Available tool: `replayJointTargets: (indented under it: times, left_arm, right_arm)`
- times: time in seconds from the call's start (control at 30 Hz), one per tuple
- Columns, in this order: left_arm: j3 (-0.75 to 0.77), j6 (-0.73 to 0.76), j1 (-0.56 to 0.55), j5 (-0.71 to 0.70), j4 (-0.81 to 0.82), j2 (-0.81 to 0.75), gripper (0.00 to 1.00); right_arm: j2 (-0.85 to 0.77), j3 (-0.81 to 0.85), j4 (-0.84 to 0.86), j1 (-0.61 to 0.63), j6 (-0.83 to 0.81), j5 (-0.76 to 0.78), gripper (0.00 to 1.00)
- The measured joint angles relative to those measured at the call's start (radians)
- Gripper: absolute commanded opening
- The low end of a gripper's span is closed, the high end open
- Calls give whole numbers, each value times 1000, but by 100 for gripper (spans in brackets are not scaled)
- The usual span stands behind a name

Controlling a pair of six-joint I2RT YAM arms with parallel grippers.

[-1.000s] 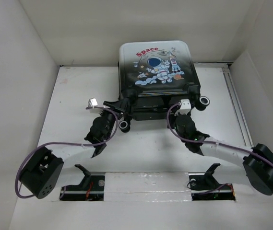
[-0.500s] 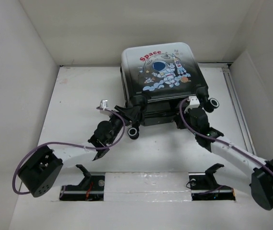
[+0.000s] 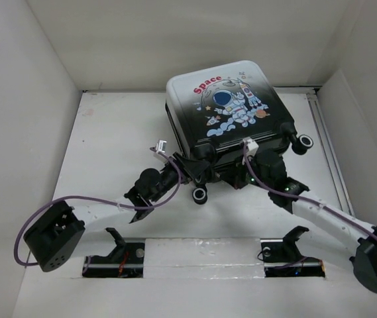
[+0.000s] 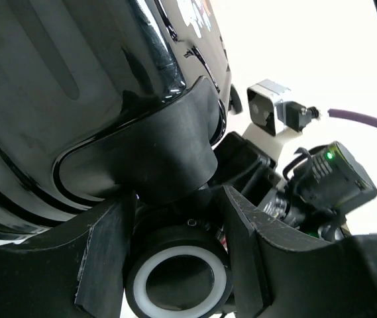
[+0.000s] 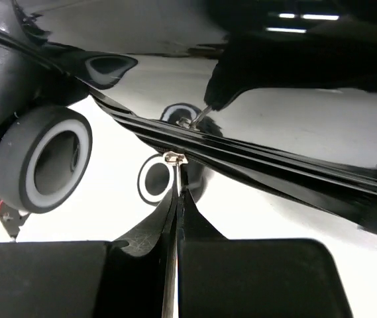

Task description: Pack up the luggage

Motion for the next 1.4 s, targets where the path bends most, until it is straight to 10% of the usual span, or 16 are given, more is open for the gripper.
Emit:
replayJointTargets:
  times: [0.43,0.77,0.9,1.13,1.4]
  left_arm:
    - [22,-29,15,102,75,89,0]
    - [79,-82,79,39,187,227,0]
    - [111,-87,67,20,189,253,0]
    - [130,-9,-21,0,-58,113,61]
    - [138,191,-92,-127,-409,-195,64]
  right_arm:
    - [151,-47,272,186,68,71,0]
    - [529,-116,973,213,206,289,0]
    - [661,-130,1127,222,323,370,38]
    - [439,-287,946,302,412,407,59]
    - [46,-262,523,501,342,426,74]
